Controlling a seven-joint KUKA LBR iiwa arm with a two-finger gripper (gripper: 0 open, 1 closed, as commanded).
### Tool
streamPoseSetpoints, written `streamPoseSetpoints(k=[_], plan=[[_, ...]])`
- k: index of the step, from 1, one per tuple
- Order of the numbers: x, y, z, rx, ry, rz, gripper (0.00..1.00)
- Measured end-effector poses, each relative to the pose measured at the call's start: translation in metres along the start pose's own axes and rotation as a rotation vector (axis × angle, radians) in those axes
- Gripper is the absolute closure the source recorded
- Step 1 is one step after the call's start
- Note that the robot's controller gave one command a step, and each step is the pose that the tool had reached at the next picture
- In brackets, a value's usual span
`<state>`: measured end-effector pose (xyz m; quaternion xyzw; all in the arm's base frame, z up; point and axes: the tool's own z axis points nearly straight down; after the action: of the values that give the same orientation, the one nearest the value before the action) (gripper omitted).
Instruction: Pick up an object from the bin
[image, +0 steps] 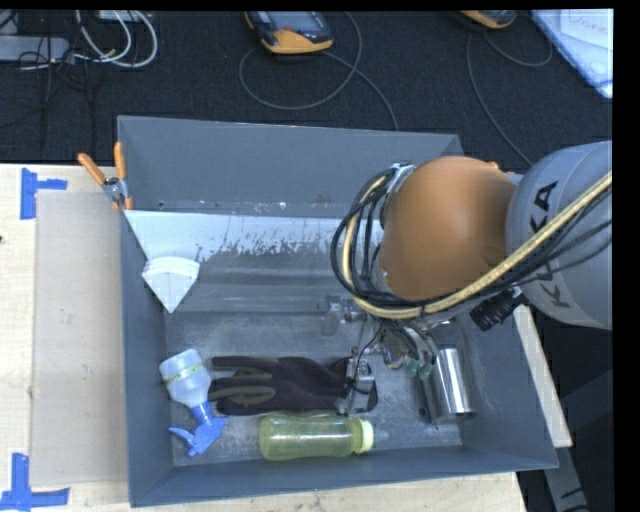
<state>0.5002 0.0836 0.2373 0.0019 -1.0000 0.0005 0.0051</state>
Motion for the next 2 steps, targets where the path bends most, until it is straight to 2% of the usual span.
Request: streamPoseSetpoints(k=[1, 2], plan=[[0.000, 0.000, -0.003, -0.001, -0.004, 0.001, 0.00], [-0.001, 0.012, -0.008, 0.001, -0.004, -0.073, 0.00]])
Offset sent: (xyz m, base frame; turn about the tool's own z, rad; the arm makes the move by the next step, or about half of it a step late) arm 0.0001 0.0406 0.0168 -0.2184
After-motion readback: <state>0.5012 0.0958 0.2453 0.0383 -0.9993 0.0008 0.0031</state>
